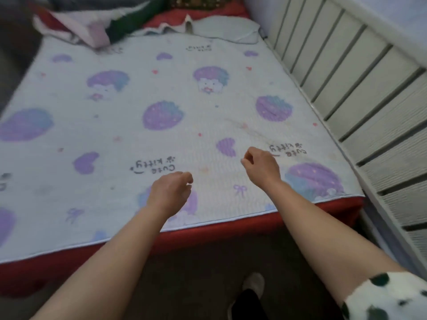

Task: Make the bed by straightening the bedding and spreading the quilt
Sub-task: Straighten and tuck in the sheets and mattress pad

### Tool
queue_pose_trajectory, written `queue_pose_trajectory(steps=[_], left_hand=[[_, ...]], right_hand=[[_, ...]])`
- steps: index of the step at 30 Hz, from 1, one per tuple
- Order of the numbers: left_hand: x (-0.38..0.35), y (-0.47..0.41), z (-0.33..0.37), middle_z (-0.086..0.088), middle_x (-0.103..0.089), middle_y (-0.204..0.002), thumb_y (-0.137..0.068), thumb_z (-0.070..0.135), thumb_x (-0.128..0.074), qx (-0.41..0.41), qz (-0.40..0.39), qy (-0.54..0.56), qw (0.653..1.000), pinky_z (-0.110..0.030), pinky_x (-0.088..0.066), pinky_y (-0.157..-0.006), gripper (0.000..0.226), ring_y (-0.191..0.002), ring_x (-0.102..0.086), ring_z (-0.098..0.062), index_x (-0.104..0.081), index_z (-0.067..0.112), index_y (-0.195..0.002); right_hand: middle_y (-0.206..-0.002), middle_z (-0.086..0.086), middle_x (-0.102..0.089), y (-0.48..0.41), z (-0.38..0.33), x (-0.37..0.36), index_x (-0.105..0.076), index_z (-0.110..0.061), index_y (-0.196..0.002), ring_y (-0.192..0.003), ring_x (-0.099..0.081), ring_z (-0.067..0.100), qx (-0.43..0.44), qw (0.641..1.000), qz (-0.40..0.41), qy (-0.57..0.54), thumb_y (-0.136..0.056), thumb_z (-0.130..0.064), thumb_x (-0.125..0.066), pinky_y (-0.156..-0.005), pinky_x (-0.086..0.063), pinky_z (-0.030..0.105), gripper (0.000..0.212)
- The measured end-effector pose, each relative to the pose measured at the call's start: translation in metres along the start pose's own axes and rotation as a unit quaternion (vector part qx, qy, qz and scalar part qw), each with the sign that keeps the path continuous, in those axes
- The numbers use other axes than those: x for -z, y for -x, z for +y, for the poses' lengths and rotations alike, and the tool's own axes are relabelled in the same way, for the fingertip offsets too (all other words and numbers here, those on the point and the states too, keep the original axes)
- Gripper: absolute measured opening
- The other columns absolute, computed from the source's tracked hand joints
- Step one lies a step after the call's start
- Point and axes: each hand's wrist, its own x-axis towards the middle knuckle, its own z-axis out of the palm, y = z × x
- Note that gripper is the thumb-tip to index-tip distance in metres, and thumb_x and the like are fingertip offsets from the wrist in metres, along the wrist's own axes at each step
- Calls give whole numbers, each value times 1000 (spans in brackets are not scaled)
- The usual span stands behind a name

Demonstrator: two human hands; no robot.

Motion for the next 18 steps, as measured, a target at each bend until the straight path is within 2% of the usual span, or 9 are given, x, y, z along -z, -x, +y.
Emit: queue_pose_trajectory(steps=[3, 9, 13, 18], left_hand=[[54, 55, -43, 0, -66, -99, -93, 25, -51, 23, 39, -7, 999, -31, -44, -71, 18, -96, -61, -26, -65, 21, -103], [185, 176, -143, -2, -69, -95, -91, 27, -53, 124, 113, -30, 985, -33, -45, -70, 16, -93, -62, -30, -65, 23, -100], [238, 209, -181, -3, -69, -93, -92, 27, -53, 168, 156, -36, 973, -33, -46, -72, 16, -93, -62, -30, -65, 23, -102], [288, 220, -229, -1, -70, -96, -91, 29, -53, 210, 194, -47, 957, -31, -43, -69, 17, -93, -63, -29, -66, 24, -101]], right_hand=[[-92, 11, -66, 23, -66, 4, -54, -16, -81, -87, -59, 31, 16, 1000, -7, -2, -92, -26, -56, -65, -36, 30, 15], [-91, 9, -67, 62, -243, 10, -60, -14, -87, -87, -60, 29, 126, 991, -38, -2, -91, -28, -58, -66, -36, 28, 14], [-87, 9, -67, 67, -337, 9, -54, -19, -80, -85, -60, 29, 195, 979, -55, 0, -91, -28, -58, -65, -34, 27, 15], [-81, 2, -63, 57, -437, -3, -53, -22, -77, -78, -58, 25, 268, 961, -66, -26, -88, -28, -60, -66, -43, 30, 15]])
